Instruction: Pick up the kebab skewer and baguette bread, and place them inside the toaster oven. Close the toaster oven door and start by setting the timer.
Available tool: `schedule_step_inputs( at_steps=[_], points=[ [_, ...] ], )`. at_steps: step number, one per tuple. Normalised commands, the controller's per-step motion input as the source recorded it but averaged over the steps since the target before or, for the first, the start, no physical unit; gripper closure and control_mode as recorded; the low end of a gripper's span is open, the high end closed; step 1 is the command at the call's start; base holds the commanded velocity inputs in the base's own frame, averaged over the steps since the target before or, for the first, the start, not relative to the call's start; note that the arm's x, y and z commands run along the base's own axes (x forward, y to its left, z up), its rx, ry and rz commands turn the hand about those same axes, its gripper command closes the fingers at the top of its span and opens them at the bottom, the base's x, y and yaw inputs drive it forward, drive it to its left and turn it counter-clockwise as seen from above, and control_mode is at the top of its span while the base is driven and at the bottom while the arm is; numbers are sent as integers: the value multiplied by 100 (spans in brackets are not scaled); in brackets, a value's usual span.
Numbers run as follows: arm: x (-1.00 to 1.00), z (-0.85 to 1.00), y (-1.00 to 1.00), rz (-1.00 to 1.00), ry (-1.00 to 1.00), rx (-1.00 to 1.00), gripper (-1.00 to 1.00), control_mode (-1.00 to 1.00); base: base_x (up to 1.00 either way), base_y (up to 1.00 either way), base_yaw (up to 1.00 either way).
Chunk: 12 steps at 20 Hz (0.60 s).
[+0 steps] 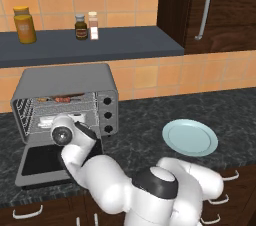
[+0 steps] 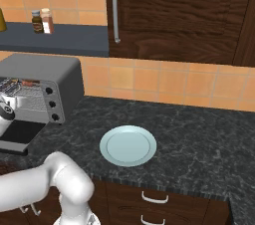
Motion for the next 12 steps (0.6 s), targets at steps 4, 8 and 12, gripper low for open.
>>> schedule_step_inputs(
  at_steps=[4,8,12],
  points=[
    [-90,0,3,0,0,0,-100,-100,0,0,0],
    [-75,9,6,0,6,0,-100,-100,0,0,0],
    [-69,0,16,0,17,0,-100,-100,0,0,0]
  ],
)
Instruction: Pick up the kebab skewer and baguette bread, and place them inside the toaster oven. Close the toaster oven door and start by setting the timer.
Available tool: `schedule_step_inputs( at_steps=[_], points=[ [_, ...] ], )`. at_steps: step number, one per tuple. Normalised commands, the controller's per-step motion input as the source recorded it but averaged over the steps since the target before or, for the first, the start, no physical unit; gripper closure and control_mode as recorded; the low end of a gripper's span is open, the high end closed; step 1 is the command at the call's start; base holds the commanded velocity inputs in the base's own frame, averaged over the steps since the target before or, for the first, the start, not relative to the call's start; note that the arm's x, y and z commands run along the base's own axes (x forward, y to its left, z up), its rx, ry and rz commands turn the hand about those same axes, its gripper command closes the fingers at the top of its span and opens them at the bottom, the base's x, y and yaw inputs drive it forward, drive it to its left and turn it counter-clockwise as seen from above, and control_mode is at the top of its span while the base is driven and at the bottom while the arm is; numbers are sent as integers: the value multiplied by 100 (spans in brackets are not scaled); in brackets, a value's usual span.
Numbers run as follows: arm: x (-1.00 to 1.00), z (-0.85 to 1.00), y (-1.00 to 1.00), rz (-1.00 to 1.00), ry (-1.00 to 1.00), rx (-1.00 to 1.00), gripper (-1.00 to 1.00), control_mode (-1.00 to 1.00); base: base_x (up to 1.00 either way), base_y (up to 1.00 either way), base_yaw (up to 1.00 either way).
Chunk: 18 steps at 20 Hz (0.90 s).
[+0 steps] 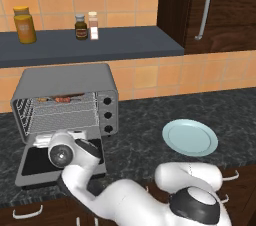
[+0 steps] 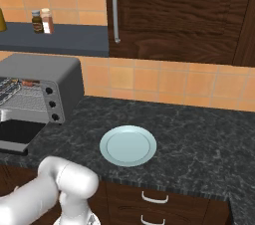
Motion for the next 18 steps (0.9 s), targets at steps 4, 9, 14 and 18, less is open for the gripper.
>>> schedule_step_inputs(
  at_steps=[4,9,14,18],
  points=[
    [-74,0,21,0,21,0,-100,-100,0,0,0],
    [-66,0,8,0,16,0,-100,-100,0,0,0],
    [-57,-5,2,0,10,0,-100,-100,0,0,0],
    [-47,-28,0,0,4,0,-100,-100,0,0,0]
  ],
)
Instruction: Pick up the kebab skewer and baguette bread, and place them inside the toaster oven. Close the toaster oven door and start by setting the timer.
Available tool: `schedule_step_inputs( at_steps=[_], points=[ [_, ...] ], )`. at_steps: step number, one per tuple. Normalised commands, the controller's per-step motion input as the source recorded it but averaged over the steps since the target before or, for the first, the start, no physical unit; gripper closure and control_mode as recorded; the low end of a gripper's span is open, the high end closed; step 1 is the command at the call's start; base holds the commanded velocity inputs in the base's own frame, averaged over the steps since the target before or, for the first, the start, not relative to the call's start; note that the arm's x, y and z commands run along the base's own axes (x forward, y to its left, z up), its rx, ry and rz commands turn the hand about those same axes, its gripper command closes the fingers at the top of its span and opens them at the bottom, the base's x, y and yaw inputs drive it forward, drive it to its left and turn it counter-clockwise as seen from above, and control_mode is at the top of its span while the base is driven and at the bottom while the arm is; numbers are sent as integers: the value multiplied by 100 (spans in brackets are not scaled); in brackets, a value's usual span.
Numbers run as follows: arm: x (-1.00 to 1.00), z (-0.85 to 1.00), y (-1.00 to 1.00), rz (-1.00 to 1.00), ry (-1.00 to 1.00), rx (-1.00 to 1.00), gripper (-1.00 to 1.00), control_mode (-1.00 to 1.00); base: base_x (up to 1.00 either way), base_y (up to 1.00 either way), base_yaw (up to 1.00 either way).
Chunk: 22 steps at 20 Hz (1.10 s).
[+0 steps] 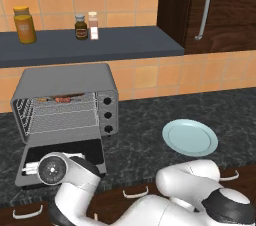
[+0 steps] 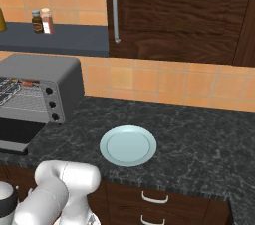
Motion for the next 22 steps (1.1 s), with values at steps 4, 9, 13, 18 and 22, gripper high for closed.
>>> schedule_step_inputs(
  at_steps=[4,9,13,18,22],
  points=[
    [-49,-40,0,0,0,0,-100,-100,0,0,0],
    [-33,-44,0,0,0,0,-100,-100,0,0,0],
    [-8,-41,0,0,0,0,-100,-100,0,0,0],
    [23,-31,0,0,0,0,-100,-100,0,0,0],
    [2,-41,0,0,0,0,-100,-100,0,0,0]
  ],
)
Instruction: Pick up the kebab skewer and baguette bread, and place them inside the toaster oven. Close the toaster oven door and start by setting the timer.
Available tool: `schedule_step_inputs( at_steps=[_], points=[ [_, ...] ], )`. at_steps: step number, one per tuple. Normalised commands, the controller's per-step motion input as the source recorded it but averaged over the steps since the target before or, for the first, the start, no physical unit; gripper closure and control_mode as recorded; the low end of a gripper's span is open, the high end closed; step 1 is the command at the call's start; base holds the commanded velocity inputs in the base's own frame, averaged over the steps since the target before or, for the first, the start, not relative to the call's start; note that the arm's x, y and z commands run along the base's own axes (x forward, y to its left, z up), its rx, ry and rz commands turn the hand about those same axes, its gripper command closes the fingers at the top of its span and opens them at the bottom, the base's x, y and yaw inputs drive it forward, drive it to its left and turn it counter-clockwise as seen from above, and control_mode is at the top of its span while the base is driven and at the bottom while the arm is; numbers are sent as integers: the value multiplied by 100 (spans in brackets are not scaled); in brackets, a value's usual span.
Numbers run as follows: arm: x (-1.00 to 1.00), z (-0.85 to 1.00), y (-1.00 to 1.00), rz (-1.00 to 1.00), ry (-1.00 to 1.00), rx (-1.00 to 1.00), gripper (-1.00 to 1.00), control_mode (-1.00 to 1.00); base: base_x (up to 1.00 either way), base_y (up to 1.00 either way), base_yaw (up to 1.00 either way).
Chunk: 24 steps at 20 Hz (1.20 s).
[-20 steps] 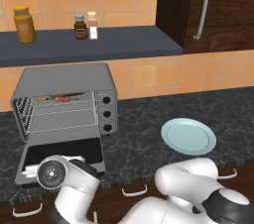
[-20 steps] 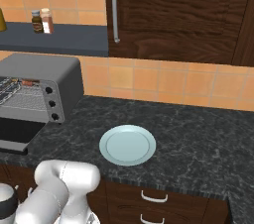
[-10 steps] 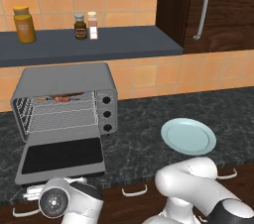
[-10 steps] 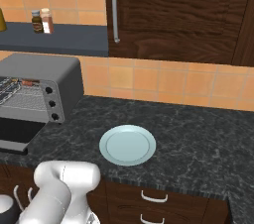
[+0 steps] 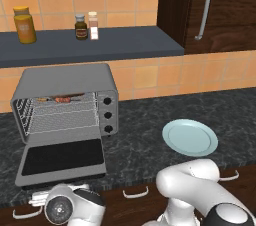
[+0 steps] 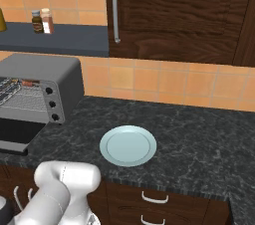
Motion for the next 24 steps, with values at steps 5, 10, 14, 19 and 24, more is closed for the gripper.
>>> schedule_step_inputs(
  at_steps=[5,10,14,19,24],
  points=[
    [3,-16,0,0,-10,0,-100,-100,0,0,0],
    [9,-3,0,0,-21,0,-100,-100,0,0,0],
    [26,-13,0,0,-5,0,-100,-100,0,0,0],
    [32,-17,0,0,0,0,-100,-100,0,0,0],
    [11,-44,0,1,-5,0,-100,-100,0,0,0]
  ],
)
